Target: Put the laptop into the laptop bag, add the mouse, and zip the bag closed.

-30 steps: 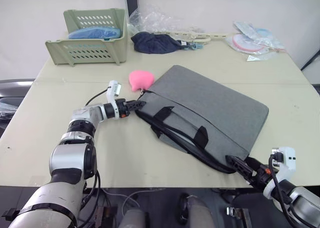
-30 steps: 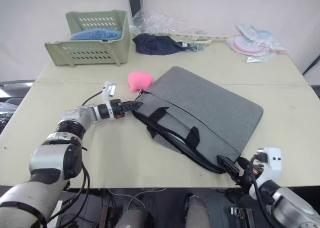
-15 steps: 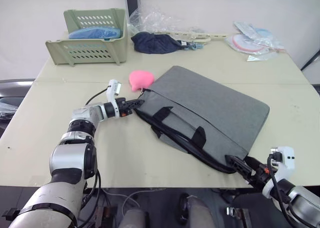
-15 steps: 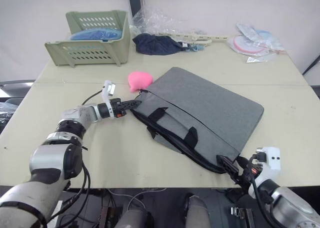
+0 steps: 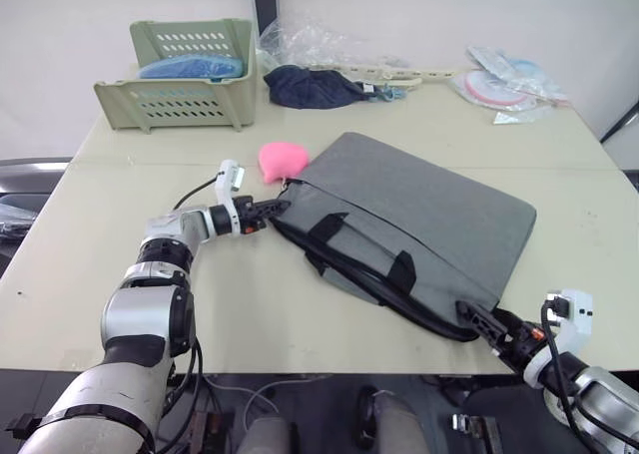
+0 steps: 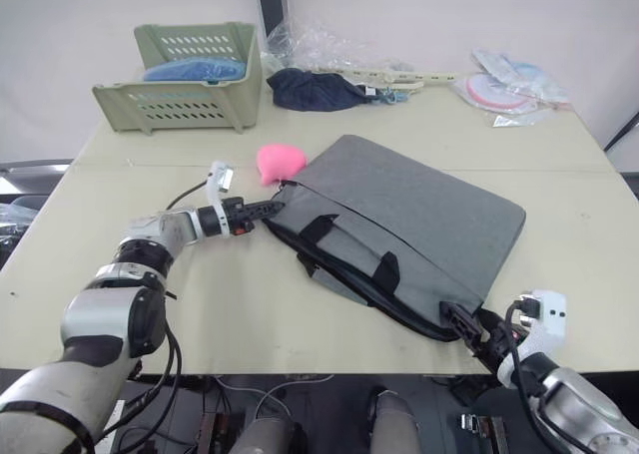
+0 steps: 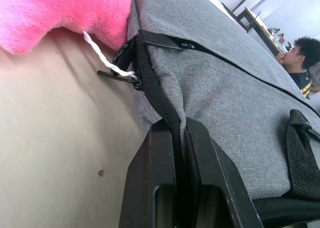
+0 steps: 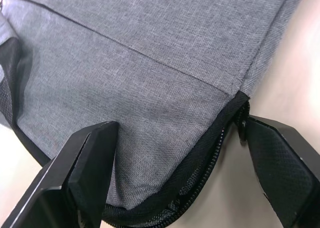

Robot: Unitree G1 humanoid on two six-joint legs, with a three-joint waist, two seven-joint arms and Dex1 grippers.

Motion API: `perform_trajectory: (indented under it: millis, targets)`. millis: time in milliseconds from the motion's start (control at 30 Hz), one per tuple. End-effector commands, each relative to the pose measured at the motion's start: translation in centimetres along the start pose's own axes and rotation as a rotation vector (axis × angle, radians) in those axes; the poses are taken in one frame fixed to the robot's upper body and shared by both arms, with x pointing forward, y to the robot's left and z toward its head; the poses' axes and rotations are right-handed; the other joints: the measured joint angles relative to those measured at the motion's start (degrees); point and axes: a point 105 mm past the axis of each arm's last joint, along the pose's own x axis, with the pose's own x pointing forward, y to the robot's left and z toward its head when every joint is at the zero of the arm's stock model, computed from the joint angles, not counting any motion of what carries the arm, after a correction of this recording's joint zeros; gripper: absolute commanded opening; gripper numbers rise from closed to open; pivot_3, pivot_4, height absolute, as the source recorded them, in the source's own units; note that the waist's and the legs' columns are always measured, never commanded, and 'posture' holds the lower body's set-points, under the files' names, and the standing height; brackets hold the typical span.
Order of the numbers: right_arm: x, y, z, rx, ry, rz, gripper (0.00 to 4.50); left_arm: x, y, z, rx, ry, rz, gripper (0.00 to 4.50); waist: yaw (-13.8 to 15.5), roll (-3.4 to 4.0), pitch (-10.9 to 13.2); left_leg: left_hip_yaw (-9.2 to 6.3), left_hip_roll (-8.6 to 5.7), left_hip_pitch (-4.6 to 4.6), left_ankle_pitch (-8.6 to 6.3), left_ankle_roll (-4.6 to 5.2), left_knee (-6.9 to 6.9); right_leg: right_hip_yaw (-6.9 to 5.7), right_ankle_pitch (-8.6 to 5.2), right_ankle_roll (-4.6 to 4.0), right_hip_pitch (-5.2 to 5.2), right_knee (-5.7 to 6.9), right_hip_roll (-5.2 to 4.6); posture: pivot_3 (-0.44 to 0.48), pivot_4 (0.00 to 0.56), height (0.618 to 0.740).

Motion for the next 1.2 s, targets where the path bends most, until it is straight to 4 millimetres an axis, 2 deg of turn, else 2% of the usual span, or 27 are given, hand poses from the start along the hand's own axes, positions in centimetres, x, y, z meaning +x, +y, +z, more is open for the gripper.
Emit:
perform_trajectory:
  millis: [33,200,267,300,533,967,1200]
  targets:
    - [-0.6,-1.2,0.6,0.011,-0.033,-0.060,4.28,0.2,0.3,-1.8,-0.016,0.071,0.012,0.06,0.0,0.00,0.0,0.00,0.00,0.00,0.00,0.00,0.00,0.00,0.00,0.00,0.00,0.00,0.00,0.000,0.150,0.740]
    - [-0.4,-1.4,0.3,0.020,-0.023,-0.060,4.28,0.2,0.2,-1.9,-0.015,0.075,0.008,0.06,0.1,0.00,0.0,0.00,0.00,0.00,-0.02,0.04,0.00,0.00,0.00,0.01,0.02,-0.06,0.00,0.000,0.150,0.740]
    - [-0.4,-1.5,0.0,0.025,-0.016,-0.064,3.72,0.2,0.2,-2.0,-0.014,0.077,0.008,0.00,0.1,0.00,0.0,-0.01,0.00,0.00,-0.03,0.04,0.00,0.00,0.00,0.01,0.02,-0.06,0.00,0.000,0.150,0.740]
    - [-0.3,-1.5,-0.1,0.029,-0.012,-0.065,3.59,0.2,0.2,-2.0,-0.014,0.078,0.006,0.00,0.1,0.00,0.0,-0.01,0.00,-0.01,-0.03,0.04,0.00,0.00,0.01,0.01,0.03,-0.06,0.00,0.000,0.150,0.740]
    - [-0.4,-1.5,-0.6,0.041,-0.005,-0.065,0.87,0.1,0.1,-2.0,-0.008,0.086,0.000,0.00,0.1,-0.10,-0.1,-0.05,0.00,0.01,-0.03,0.05,0.00,-0.02,0.03,0.05,0.10,-0.15,0.00,0.000,0.150,0.740]
    - [-0.2,-1.6,-0.4,0.035,0.000,-0.062,0.87,0.0,0.0,-2.1,0.000,0.107,0.008,0.00,0.0,-0.17,-0.1,-0.06,0.00,0.00,-0.05,0.08,-0.01,-0.03,0.04,0.07,0.11,-0.23,0.00,0.000,0.150,0.740]
    - [1.8,-1.0,1.3,-0.051,0.029,0.017,0.87,-2.5,-0.3,-2.6,-0.027,0.113,0.047,0.00,-0.9,-0.17,-0.2,-0.02,0.07,0.09,-0.07,0.06,-0.04,0.04,0.06,0.10,0.12,-0.22,0.01,0.000,0.150,0.740]
